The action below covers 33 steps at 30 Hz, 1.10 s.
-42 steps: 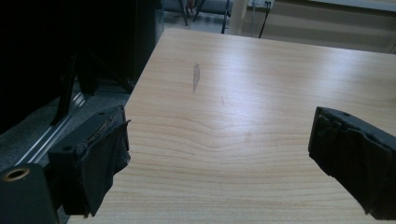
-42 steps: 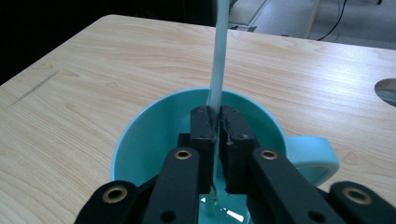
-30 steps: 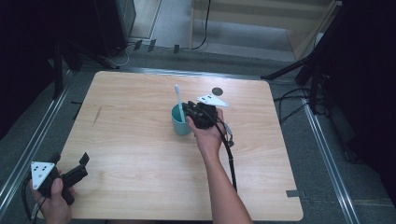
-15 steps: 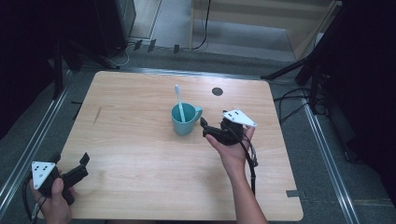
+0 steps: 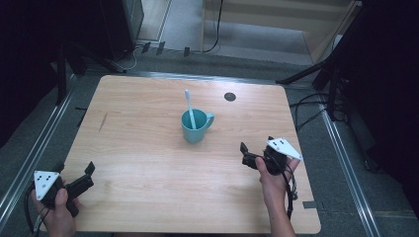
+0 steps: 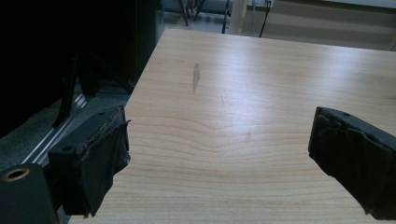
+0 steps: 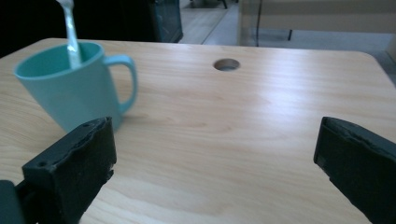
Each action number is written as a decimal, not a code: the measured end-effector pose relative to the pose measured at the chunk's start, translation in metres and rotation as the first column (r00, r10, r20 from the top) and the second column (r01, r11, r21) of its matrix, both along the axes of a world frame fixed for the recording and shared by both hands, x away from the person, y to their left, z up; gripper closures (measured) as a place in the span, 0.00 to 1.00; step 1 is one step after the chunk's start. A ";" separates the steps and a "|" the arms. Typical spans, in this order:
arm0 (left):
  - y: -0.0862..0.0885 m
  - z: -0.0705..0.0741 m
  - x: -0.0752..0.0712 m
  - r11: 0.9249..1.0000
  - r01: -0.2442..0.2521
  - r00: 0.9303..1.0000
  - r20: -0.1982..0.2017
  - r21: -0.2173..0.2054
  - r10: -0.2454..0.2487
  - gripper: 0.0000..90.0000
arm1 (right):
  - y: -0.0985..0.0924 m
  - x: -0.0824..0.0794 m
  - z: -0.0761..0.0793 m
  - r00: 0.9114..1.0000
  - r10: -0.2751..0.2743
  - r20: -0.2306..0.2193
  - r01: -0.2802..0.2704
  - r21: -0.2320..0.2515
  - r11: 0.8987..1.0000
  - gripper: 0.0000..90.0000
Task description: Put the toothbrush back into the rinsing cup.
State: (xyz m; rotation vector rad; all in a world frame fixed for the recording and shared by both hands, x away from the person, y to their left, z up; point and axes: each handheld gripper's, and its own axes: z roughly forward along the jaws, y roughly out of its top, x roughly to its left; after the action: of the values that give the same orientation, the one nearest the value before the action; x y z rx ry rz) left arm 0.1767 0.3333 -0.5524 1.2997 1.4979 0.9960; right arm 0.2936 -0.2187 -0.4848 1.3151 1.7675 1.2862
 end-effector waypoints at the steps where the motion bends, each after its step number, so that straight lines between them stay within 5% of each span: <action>1: 0.000 0.000 0.000 1.000 0.001 1.000 0.000 0.000 -0.001 0.06 | -0.008 -0.003 -0.003 1.000 -0.015 -0.004 0.015 0.001 1.000 0.00; 19: -0.001 0.000 0.000 1.000 0.000 1.000 0.001 0.004 0.000 0.06 | -0.110 -0.056 -0.051 0.980 -0.194 -0.044 0.193 -0.022 0.981 0.00; 33: -0.001 0.000 0.000 1.000 -0.003 1.000 0.000 0.010 0.003 0.06 | -0.125 -0.072 -0.061 0.976 -0.220 -0.012 0.220 0.070 0.973 0.00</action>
State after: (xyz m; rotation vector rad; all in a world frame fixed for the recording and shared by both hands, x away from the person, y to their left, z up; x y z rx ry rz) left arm 0.1765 0.3320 -0.5525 1.3044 1.4971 1.0071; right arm 0.2215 -0.3435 -0.5455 1.5074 1.5414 1.2311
